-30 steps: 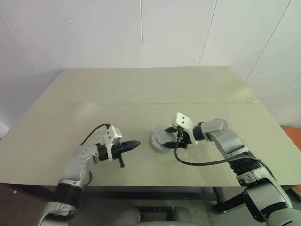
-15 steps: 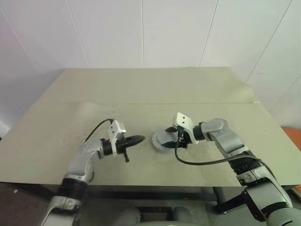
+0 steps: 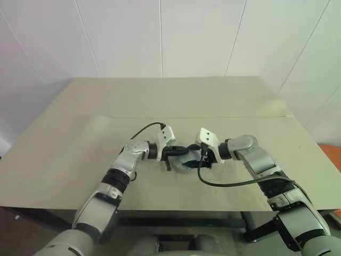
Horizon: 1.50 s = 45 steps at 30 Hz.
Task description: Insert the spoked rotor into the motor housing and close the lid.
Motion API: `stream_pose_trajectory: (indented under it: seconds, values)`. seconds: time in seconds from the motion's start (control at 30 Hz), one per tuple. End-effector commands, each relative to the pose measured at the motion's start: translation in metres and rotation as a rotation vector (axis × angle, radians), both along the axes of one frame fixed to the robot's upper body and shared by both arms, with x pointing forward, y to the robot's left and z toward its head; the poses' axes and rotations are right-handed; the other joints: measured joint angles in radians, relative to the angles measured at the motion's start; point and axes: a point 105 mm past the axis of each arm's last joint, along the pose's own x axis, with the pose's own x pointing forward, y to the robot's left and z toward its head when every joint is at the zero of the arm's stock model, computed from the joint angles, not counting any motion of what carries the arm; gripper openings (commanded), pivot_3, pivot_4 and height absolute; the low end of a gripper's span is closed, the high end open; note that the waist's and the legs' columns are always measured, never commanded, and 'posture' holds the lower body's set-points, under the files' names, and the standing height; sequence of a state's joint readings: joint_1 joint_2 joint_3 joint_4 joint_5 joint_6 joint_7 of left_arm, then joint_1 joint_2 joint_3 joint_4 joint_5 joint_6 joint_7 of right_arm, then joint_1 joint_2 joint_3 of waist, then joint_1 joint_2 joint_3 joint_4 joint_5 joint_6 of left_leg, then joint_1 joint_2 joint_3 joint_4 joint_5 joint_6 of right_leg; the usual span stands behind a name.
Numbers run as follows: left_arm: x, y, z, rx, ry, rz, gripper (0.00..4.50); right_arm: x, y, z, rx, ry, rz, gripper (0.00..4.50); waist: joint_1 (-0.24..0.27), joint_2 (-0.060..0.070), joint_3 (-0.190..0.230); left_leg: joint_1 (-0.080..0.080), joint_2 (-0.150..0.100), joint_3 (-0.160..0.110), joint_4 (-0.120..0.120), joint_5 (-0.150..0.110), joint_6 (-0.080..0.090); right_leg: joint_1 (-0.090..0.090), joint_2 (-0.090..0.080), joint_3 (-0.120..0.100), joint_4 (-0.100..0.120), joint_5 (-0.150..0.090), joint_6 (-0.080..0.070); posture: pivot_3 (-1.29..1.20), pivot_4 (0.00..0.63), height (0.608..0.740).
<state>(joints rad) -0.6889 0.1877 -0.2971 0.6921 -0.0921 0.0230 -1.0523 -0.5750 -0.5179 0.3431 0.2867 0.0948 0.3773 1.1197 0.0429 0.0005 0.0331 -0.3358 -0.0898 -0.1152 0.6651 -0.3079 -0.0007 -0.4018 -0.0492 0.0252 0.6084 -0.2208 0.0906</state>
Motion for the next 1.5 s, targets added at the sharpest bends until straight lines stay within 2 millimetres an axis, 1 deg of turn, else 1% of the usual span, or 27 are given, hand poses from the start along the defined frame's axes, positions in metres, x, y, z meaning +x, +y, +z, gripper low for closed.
stream_pose_trajectory:
  seconds: [0.03, 0.23, 0.3, 0.37, 0.43, 0.63, 0.7, 0.8, 0.9, 0.97, 1.07, 1.13, 1.17, 1.27, 1.37, 1.4, 1.5]
  values:
    - [-0.008, 0.007, -0.025, 0.128, 0.022, -0.041, 0.00, -0.004, -0.026, -0.032, -0.135, 0.068, -0.096, 3.19, 0.000, 0.000, -0.001, 0.002, 0.000, 0.000, 0.000, 0.000, 0.000, 0.002, 0.000, 0.000, 0.000, 0.000, 0.000, 0.00, 0.000, 0.740]
    - [-0.019, 0.009, -0.035, 0.154, 0.094, -0.079, 0.00, -0.003, -0.026, -0.030, -0.126, 0.057, -0.103, 3.19, -0.004, 0.001, -0.001, 0.014, 0.001, -0.001, -0.004, -0.002, -0.001, 0.013, 0.000, -0.001, -0.010, -0.002, -0.002, 0.00, 0.000, 0.740]
    - [-0.023, 0.009, -0.038, 0.167, 0.115, -0.092, 0.00, 0.000, -0.024, -0.025, -0.094, 0.053, -0.112, 3.19, -0.004, 0.000, -0.001, 0.014, 0.001, -0.001, -0.004, -0.003, -0.001, 0.014, 0.000, -0.001, -0.011, -0.002, -0.002, 0.00, 0.000, 0.740]
    - [-0.025, 0.010, -0.039, 0.176, 0.130, -0.099, 0.00, 0.002, -0.021, -0.018, -0.053, 0.051, -0.125, 3.94, -0.003, 0.000, -0.001, 0.014, 0.001, -0.001, -0.004, -0.003, -0.001, 0.014, 0.000, -0.001, -0.011, -0.002, -0.002, 0.00, 0.000, 0.740]
    - [-0.025, 0.011, -0.039, 0.179, 0.133, -0.098, 0.00, 0.002, -0.020, -0.014, -0.026, 0.056, -0.117, 4.49, -0.002, 0.000, -0.001, 0.014, 0.001, -0.001, -0.004, -0.003, -0.001, 0.014, -0.001, -0.001, -0.011, -0.002, -0.001, 0.00, 0.000, 0.740]
    - [-0.026, 0.011, -0.038, 0.178, 0.155, -0.106, 0.00, 0.004, -0.013, 0.006, 0.084, 0.050, -0.113, 4.49, -0.003, 0.000, -0.001, 0.013, 0.001, -0.001, -0.004, -0.002, 0.001, 0.013, -0.001, -0.001, -0.011, -0.002, -0.001, 0.00, 0.000, 0.740]
    - [-0.028, 0.011, -0.038, 0.177, 0.170, -0.111, 0.00, 0.003, -0.010, 0.016, 0.135, 0.052, -0.106, 4.49, -0.003, 0.000, -0.001, 0.012, 0.001, -0.001, -0.004, -0.002, 0.001, 0.013, -0.001, -0.001, -0.011, -0.002, -0.001, 0.00, 0.000, 0.740]
    - [-0.029, 0.011, -0.039, 0.178, 0.181, -0.113, 0.00, 0.003, -0.005, 0.039, 0.266, 0.065, -0.095, 4.49, -0.003, 0.000, -0.001, 0.008, 0.001, -0.001, -0.004, -0.002, 0.001, 0.012, -0.001, -0.001, -0.011, -0.002, 0.000, 0.00, 0.000, 0.740]
    - [-0.030, 0.012, -0.040, 0.181, 0.191, -0.115, 0.00, 0.003, -0.009, 0.059, 0.377, 0.084, -0.098, 4.49, -0.002, 0.000, -0.001, 0.000, 0.001, -0.001, -0.004, -0.001, 0.002, 0.004, -0.001, -0.001, -0.011, 0.000, 0.002, 0.00, 0.000, 0.740]
    - [-0.032, 0.013, -0.040, 0.184, 0.204, -0.121, 0.00, 0.003, -0.017, 0.065, 0.406, 0.103, -0.119, 4.49, -0.001, 0.000, -0.001, -0.002, 0.001, -0.002, -0.004, -0.001, 0.002, 0.002, -0.001, -0.001, -0.011, 0.001, 0.002, 0.00, 0.000, 0.740]
    - [-0.033, 0.014, -0.041, 0.191, 0.214, -0.125, 0.00, 0.006, -0.032, 0.066, 0.388, 0.106, -0.190, 4.49, -0.001, 0.000, -0.001, -0.003, 0.000, -0.002, -0.004, -0.002, 0.003, 0.001, -0.002, -0.001, -0.012, 0.003, -0.002, 0.00, 0.000, 0.740]
    - [-0.033, 0.015, -0.041, 0.195, 0.214, -0.125, 0.00, 0.002, -0.040, 0.062, 0.356, 0.127, -0.220, 4.49, -0.001, 0.000, -0.001, -0.004, 0.000, -0.001, -0.004, -0.002, 0.003, 0.001, -0.002, -0.001, -0.012, 0.003, -0.002, 0.00, 0.000, 0.740]
    - [-0.033, 0.015, -0.041, 0.196, 0.215, -0.125, 0.00, 0.001, -0.042, 0.061, 0.346, 0.134, -0.229, 4.49, -0.002, 0.000, -0.001, -0.004, 0.000, -0.001, -0.005, -0.002, 0.003, 0.001, -0.002, -0.001, -0.012, 0.000, 0.002, 0.00, 0.000, 0.740]
    - [-0.034, 0.016, -0.042, 0.208, 0.212, -0.130, 0.00, -0.002, -0.056, 0.050, 0.289, 0.185, -0.310, 4.49, -0.002, 0.000, -0.001, -0.003, 0.001, -0.001, -0.005, -0.002, 0.003, 0.001, -0.002, -0.001, -0.013, 0.000, 0.002, 0.00, 0.000, 0.740]
    - [-0.034, 0.018, -0.045, 0.230, 0.210, -0.139, 0.00, -0.002, -0.068, 0.032, 0.237, 0.329, -0.448, 4.49, -0.002, 0.000, -0.001, -0.004, 0.001, -0.001, -0.005, -0.002, 0.003, 0.001, -0.002, -0.001, -0.013, 0.000, 0.002, 0.00, 0.000, 0.740]
    - [-0.035, 0.019, -0.045, 0.232, 0.211, -0.141, 0.00, -0.003, -0.068, 0.029, 0.246, 0.376, -0.477, 4.49, -0.002, 0.000, -0.001, -0.003, 0.001, -0.001, -0.005, -0.002, 0.003, 0.001, -0.002, -0.001, -0.013, 0.000, 0.002, 0.00, 0.000, 0.740]
    - [-0.036, 0.018, -0.045, 0.230, 0.216, -0.145, 0.00, -0.018, -0.059, 0.027, 0.272, 0.482, -0.451, 4.49, -0.002, 0.000, -0.001, -0.003, 0.001, -0.001, -0.005, -0.002, 0.003, 0.001, -0.002, -0.001, -0.012, 0.000, 0.002, 0.00, 0.000, 0.740]
